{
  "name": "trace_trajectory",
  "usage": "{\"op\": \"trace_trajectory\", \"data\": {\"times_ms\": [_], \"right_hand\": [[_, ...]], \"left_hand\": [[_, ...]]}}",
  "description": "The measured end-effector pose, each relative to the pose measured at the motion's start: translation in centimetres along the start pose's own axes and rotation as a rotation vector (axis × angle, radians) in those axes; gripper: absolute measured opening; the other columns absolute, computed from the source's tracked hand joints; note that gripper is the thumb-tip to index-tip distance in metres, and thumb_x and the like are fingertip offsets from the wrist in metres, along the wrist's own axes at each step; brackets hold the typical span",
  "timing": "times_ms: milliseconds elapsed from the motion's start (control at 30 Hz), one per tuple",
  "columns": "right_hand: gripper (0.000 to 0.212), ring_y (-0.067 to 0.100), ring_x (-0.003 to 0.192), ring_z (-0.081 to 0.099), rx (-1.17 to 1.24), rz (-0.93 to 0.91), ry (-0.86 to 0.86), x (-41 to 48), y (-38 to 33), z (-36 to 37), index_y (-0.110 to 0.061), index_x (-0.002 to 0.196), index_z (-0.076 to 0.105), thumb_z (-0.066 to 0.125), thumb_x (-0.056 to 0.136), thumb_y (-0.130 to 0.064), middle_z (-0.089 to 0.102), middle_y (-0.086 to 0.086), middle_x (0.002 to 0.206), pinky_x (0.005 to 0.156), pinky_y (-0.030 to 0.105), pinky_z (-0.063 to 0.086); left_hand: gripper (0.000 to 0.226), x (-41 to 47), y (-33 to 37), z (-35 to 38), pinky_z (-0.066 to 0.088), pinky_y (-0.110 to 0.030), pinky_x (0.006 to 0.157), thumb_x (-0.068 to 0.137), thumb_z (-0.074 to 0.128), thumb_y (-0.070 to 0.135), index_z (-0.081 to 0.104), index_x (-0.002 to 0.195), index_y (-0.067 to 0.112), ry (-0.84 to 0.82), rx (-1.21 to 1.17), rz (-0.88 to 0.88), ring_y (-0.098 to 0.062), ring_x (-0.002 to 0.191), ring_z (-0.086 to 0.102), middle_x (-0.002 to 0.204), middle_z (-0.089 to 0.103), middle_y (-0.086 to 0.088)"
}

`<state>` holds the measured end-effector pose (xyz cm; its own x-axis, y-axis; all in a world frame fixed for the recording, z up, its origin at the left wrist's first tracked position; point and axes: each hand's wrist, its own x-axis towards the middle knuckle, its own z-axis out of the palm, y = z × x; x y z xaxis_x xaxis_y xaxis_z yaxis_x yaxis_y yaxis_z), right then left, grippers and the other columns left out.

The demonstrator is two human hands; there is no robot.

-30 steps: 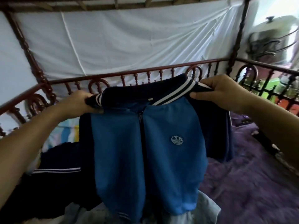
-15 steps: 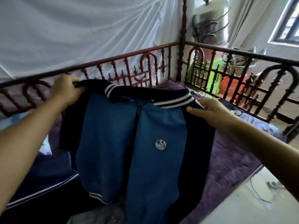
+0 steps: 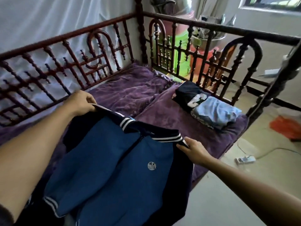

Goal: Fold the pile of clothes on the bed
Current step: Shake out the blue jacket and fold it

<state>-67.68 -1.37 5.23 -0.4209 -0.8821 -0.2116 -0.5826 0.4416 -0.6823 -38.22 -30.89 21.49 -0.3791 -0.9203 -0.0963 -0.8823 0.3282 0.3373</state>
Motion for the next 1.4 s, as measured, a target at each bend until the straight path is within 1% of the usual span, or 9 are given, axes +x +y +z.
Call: {"op": "trace_trajectory", "data": {"times_ms": [200, 333, 567, 733, 967, 1067, 1100, 1200, 1400], "right_hand": [[0.039, 0.02, 0.067, 0.054, 0.039, 0.083, -0.031, 4.4, 4.9, -1.5, -0.016, 0.073, 0.042, 0.058, 0.09, -0.047, 0.055, -0.003, 0.065, 0.066, 0.039, 0.044], [0.04, 0.016, 0.062, 0.051, 0.087, 0.15, 0.014, 8.1, 6.9, -2.6, -0.015, 0.07, 0.041, 0.058, 0.09, -0.045, 0.053, -0.004, 0.062, 0.06, 0.037, 0.042], [0.035, 0.018, 0.066, 0.053, 0.11, 0.337, 0.127, 15.7, 12.3, -6.0, -0.011, 0.072, 0.05, 0.059, 0.091, -0.038, 0.057, -0.001, 0.065, 0.068, 0.04, 0.046], [0.03, 0.023, 0.072, 0.054, 0.135, 0.517, 0.156, 20.8, 17.9, -6.5, -0.017, 0.068, 0.051, 0.059, 0.091, -0.035, 0.057, -0.001, 0.068, 0.071, 0.041, 0.046], [0.03, 0.027, 0.074, 0.055, 0.03, 0.679, -0.001, 27.7, 26.6, -3.1, -0.016, 0.069, 0.05, 0.055, 0.093, -0.034, 0.058, 0.005, 0.071, 0.065, 0.033, 0.039], [0.021, 0.028, 0.078, 0.055, -0.141, 0.715, -0.147, 29.3, 27.5, -2.3, -0.018, 0.079, 0.054, 0.054, 0.092, -0.035, 0.063, 0.011, 0.089, 0.064, 0.033, 0.038], [0.017, 0.03, 0.086, 0.057, -0.235, 0.686, -0.176, 29.5, 27.4, -2.2, -0.018, 0.091, 0.057, 0.054, 0.09, -0.035, 0.063, 0.013, 0.099, 0.067, 0.034, 0.039], [0.044, 0.034, 0.114, 0.048, -0.543, 0.424, -0.2, 30.7, 25.9, -1.8, -0.021, 0.128, 0.049, 0.057, 0.086, -0.034, 0.053, 0.011, 0.124, 0.086, 0.043, 0.044], [0.037, 0.028, 0.117, 0.045, -0.641, -0.18, -0.361, 37.0, 17.2, 2.6, -0.02, 0.125, 0.054, 0.054, 0.091, -0.034, 0.053, 0.004, 0.124, 0.09, 0.04, 0.041]], "left_hand": [[0.018, 6.5, 4.3, 4.1, 0.043, -0.026, 0.071, 0.077, 0.067, -0.004, 0.075, 0.085, 0.011, -0.047, 0.002, -0.014, -0.016, 0.073, 0.059, 0.084, 0.069, -0.008], [0.008, 11.4, 6.8, 7.8, 0.047, -0.034, 0.076, 0.081, 0.068, 0.01, 0.073, 0.083, 0.005, 0.072, 0.063, 0.008, -0.033, 0.086, 0.063, 0.089, 0.07, -0.018], [0.038, 20.3, 12.7, 15.4, 0.038, -0.033, 0.067, 0.082, 0.062, 0.053, 0.057, 0.069, 0.017, 0.086, 0.065, -0.049, -0.035, 0.091, 0.061, 0.089, 0.065, -0.012], [0.016, 24.7, 16.7, 22.6, 0.047, -0.037, 0.081, 0.086, 0.065, 0.033, 0.065, 0.09, 0.017, -0.054, -0.109, -0.005, -0.034, 0.099, 0.06, 0.104, 0.067, -0.014], [0.013, 27.7, 18.6, 32.8, 0.049, -0.034, 0.075, 0.089, 0.054, 0.017, 0.06, 0.077, 0.022, -0.087, -0.2, -0.045, -0.029, 0.086, 0.062, 0.087, 0.068, -0.006], [0.011, 27.0, 16.1, 34.8, 0.049, -0.034, 0.071, 0.088, 0.054, 0.012, 0.064, 0.082, 0.015, -0.143, -0.243, -0.129, -0.03, 0.081, 0.062, 0.077, 0.065, -0.004], [0.011, 26.4, 14.8, 35.3, 0.048, -0.034, 0.072, 0.088, 0.055, 0.011, 0.065, 0.084, 0.013, -0.144, -0.239, -0.179, -0.031, 0.082, 0.062, 0.078, 0.066, -0.007], [0.01, 23.8, 10.8, 36.8, 0.05, -0.038, 0.078, 0.088, 0.055, 0.009, 0.065, 0.086, 0.01, -0.147, -0.236, -0.377, -0.033, 0.088, 0.063, 0.089, 0.069, -0.014], [0.008, 16.4, 4.0, 39.0, 0.048, -0.034, 0.076, 0.089, 0.057, 0.012, 0.065, 0.089, 0.012, -0.215, -0.244, -0.729, -0.032, 0.091, 0.064, 0.094, 0.069, -0.011]]}}
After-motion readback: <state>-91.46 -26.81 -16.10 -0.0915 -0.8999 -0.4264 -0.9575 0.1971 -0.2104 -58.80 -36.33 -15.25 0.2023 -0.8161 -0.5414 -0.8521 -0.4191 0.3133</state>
